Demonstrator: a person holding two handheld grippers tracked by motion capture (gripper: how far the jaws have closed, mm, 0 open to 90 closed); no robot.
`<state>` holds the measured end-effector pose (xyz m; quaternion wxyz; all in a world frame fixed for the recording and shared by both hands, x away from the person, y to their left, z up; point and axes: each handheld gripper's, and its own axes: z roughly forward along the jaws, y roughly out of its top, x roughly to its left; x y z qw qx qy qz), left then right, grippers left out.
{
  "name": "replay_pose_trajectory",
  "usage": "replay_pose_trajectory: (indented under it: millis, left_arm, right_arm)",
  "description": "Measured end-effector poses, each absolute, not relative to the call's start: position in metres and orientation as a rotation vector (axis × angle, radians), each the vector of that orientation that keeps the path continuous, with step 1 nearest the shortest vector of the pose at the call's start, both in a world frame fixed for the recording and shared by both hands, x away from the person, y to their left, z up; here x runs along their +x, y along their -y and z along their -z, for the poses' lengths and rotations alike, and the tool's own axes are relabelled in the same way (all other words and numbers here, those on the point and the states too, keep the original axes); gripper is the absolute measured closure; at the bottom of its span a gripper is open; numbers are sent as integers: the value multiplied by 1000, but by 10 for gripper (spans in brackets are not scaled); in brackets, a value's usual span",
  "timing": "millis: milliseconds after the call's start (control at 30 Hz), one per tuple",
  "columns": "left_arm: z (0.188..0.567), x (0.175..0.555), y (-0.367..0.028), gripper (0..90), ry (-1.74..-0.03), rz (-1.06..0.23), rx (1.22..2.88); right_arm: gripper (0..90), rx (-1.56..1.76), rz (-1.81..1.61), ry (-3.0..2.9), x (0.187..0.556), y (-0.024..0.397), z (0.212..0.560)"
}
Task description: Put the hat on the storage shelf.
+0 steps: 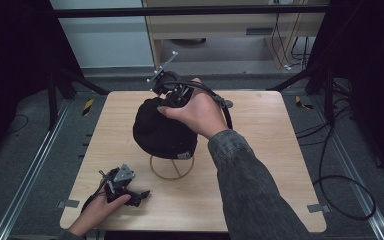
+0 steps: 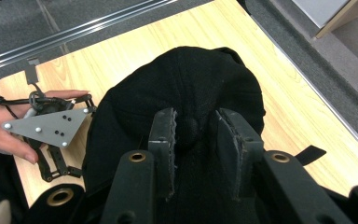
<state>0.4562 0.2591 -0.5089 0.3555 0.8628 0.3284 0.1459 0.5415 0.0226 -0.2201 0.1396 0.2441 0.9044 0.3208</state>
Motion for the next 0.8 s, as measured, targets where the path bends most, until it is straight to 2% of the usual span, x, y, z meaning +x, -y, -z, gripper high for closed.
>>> replay_pose_trajectory:
  millis: [800]
  left_arm:
    - [509,456,-259,0,-847,-377,2232]
  right_arm:
    - [644,702,-968,-2603,532,-19,220]
